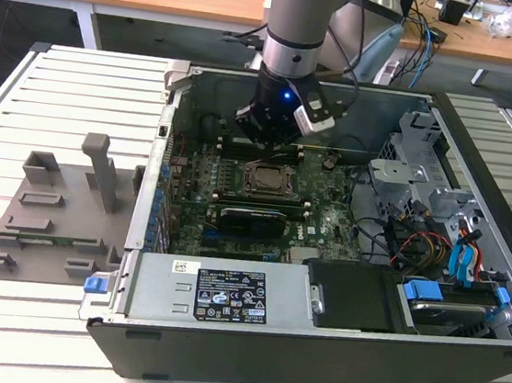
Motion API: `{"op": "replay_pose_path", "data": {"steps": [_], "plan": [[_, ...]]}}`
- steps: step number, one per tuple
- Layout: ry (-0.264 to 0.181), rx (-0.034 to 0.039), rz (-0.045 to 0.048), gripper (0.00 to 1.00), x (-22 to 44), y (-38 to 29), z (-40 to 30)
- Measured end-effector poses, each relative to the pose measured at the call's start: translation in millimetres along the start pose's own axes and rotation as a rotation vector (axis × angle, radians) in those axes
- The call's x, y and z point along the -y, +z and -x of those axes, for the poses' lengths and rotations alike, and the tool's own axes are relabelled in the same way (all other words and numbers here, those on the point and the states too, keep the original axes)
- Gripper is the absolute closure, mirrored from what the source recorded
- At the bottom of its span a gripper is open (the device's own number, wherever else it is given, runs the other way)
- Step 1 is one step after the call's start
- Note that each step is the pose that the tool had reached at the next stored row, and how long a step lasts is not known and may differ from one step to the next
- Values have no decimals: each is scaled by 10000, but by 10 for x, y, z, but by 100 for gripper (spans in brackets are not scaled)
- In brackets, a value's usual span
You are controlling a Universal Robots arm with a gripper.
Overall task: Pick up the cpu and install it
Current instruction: 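Install the first cpu locking lever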
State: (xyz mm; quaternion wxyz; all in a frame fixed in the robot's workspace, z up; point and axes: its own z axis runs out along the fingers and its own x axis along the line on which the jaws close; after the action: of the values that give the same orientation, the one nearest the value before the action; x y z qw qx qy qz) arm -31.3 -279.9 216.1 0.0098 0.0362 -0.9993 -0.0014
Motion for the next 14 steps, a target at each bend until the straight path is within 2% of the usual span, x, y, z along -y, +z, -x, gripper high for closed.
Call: {"op": "replay_pose_path", "data": {"steps": [7,10,14], "plan": [[0,0,-1,89,8,77,100],[1,-6,-6,89,15,116,176],[1,-1,-2,89,18,143,210]]}}
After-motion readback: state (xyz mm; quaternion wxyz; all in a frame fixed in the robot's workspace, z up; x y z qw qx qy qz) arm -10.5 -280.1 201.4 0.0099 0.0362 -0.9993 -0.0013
